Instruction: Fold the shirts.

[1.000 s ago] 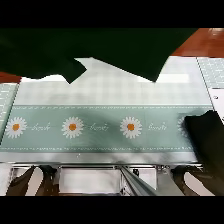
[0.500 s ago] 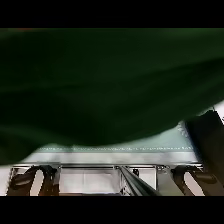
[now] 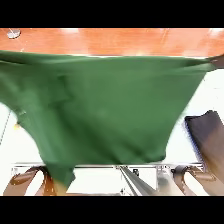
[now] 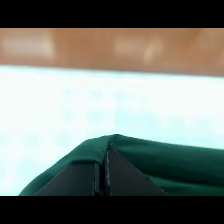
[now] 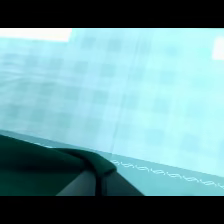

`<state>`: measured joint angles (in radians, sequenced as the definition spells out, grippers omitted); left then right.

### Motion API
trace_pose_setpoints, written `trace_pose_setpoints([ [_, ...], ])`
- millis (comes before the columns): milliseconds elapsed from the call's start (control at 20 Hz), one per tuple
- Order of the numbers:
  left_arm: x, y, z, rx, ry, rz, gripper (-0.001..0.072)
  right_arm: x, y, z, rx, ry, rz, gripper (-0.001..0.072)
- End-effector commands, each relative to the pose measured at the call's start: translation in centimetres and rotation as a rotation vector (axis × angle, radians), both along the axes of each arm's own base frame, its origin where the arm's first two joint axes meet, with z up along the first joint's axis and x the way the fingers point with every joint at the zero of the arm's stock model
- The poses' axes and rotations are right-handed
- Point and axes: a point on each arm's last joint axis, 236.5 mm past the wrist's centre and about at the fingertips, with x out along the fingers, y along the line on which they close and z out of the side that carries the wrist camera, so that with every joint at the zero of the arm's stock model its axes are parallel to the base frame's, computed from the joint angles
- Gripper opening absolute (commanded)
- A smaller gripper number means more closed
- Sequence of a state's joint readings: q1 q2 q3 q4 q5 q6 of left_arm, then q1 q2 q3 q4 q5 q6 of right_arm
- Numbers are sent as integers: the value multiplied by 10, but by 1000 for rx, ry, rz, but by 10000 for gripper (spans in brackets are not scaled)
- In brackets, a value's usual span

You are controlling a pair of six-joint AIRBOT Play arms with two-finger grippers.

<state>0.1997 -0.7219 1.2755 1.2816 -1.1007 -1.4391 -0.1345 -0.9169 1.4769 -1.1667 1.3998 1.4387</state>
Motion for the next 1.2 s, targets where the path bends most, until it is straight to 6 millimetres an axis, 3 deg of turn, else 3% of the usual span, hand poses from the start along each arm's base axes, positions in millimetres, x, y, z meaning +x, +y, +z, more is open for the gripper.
trace_pose_setpoints([
  [0,69,3,-82,-98,152,3,18,77,-11,-81,53,78,-56,31],
  [150,124,-7,-141,-170,217,-2,18,142,-12,-140,157,108,-121,31],
  [250,149,-19,-178,-232,255,0,18,176,-14,-176,233,117,-180,31],
  [450,177,-33,-231,-328,310,25,18,207,-2,-231,343,232,-192,31],
  [550,176,-39,-251,-362,365,23,18,206,5,-250,348,305,-158,31],
  [650,165,-45,-263,-370,434,1,19,199,10,-254,347,347,-125,31],
  [800,132,-48,-277,-358,577,-72,19,170,12,-255,333,445,-36,31],
  [950,93,-44,-308,-285,745,-128,19,131,10,-280,242,597,35,31],
  [1150,67,-34,-339,-244,872,-122,19,117,4,-302,215,666,13,32],
])
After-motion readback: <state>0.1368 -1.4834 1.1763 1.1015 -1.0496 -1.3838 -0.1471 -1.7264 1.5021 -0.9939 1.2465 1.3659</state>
